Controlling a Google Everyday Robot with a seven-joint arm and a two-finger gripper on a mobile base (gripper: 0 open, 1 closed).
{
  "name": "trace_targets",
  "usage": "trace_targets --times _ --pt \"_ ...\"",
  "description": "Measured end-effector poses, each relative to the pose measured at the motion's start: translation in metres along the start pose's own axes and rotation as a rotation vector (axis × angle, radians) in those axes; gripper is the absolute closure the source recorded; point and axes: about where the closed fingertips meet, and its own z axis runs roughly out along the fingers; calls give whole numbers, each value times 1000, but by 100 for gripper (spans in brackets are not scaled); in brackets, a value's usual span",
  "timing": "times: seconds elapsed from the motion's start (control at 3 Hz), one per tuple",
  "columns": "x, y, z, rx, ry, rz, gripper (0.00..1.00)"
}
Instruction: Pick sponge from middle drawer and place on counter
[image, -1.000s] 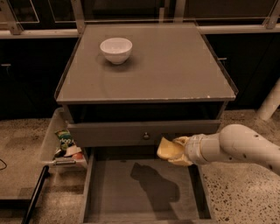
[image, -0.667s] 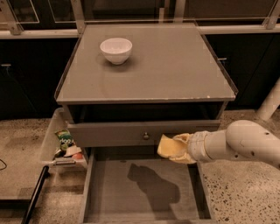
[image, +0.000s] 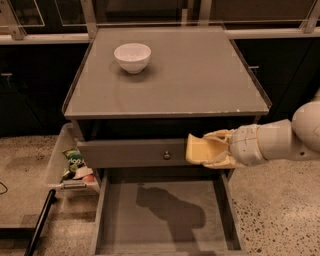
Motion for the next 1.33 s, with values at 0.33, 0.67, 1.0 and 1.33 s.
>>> trace_targets --times 0.33,0.67,1.0,1.33 --pt "-40 -33 -41 -20 -27 -87 100" --pt "-101 -76 -74 -13 -44 -189 100" --pt "-101 -77 -74 -12 -44 -189 100" --pt "-98 -89 -70 21 -47 -168 100"
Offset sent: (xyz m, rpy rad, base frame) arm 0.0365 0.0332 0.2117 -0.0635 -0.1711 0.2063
